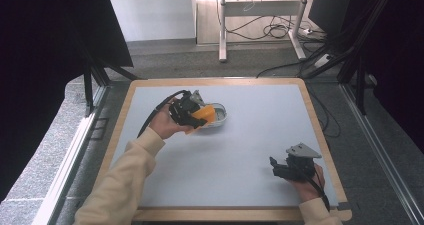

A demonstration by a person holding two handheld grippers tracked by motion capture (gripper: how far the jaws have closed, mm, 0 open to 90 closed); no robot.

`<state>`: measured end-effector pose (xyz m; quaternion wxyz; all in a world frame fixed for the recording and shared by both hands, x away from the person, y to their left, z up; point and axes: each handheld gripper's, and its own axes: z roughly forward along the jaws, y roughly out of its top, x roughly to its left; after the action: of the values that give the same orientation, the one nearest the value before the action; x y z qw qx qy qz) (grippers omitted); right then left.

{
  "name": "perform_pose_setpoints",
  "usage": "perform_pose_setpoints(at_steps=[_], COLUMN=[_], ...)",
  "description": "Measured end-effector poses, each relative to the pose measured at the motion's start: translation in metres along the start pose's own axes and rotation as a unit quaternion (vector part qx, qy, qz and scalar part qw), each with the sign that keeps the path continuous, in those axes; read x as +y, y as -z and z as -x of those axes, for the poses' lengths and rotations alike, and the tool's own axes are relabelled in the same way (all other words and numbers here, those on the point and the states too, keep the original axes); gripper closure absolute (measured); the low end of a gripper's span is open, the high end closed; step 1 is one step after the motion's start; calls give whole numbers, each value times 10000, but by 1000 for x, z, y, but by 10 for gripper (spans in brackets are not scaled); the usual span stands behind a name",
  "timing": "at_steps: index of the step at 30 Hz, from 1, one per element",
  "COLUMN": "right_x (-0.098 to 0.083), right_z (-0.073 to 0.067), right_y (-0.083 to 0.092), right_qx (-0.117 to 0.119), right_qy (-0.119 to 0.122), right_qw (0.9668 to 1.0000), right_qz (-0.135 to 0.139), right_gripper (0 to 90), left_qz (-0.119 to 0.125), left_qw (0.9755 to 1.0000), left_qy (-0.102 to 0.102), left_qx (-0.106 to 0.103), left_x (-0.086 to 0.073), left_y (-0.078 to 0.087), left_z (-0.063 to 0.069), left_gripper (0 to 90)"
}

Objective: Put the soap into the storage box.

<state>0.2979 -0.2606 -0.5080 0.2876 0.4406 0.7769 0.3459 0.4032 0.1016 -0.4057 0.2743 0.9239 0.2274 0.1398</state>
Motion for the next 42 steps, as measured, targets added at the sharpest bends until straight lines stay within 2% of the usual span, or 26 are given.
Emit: perform_pose_setpoints(at_steps=[3,12,16,18,27,30,32,42], right_x=[0,0,0,-1,-1,0,0,-1], right_z=[0,0,1,1,4,4,4,5], right_y=[0,0,0,0,1,1,2,2], right_qx=[-10,-19,-27,-25,-71,-93,-94,-98], right_qy=[0,10,-3,6,-24,-26,-21,-52], right_qw=[10000,10000,10000,10000,10000,10000,10000,9999], right_qz=[4,-6,-9,-16,16,20,19,22], right_gripper=[163,163,163,163,163,163,163,163], left_qz=[59,-22,62,54,0,75,58,71], left_qw=[9999,9998,9992,9991,9991,9985,9986,9984], left_qy=[-46,-139,-222,-277,-226,-243,-282,-269], left_qx=[-80,-102,-316,-300,-355,-495,-433,-487], left_x=[2,9,11,12,15,16,19,24], left_y=[-1,-8,-12,-14,-24,-27,-28,-33], left_z=[-1,-6,-11,-13,-21,-27,-30,-45], left_gripper=[616,616,616,616,615,616,616,615])
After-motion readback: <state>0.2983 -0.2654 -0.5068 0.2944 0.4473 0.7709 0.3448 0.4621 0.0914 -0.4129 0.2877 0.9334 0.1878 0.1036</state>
